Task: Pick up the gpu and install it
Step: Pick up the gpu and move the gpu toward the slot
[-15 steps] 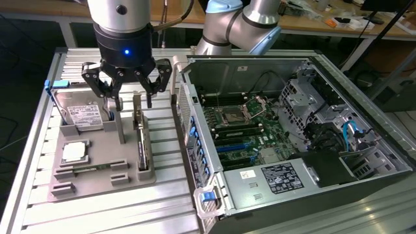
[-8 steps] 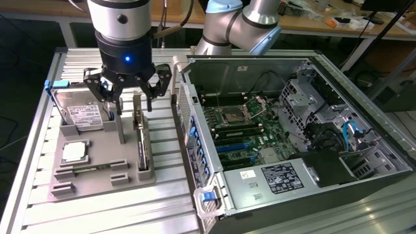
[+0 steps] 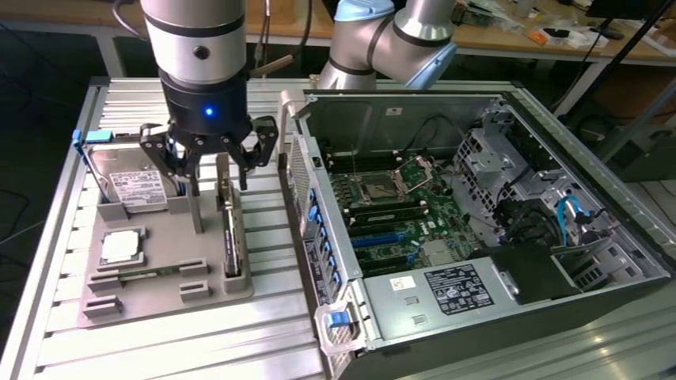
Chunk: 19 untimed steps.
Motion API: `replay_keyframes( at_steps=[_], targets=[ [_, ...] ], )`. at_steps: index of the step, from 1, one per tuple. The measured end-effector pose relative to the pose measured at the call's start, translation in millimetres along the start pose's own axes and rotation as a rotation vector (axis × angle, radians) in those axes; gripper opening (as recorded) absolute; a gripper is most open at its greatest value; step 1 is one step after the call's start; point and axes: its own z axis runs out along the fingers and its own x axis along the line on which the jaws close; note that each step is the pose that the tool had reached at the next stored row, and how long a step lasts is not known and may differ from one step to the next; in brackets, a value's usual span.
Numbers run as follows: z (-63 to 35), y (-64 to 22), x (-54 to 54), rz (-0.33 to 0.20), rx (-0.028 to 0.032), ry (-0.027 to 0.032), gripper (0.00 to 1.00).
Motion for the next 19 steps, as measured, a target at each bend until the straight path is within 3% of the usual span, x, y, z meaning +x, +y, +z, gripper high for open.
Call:
replay_keyframes(
  at_steps=[19],
  targets=[
    [35.4,-10.5,1.1,0.0,0.0,-0.0008,0.62]
  ],
)
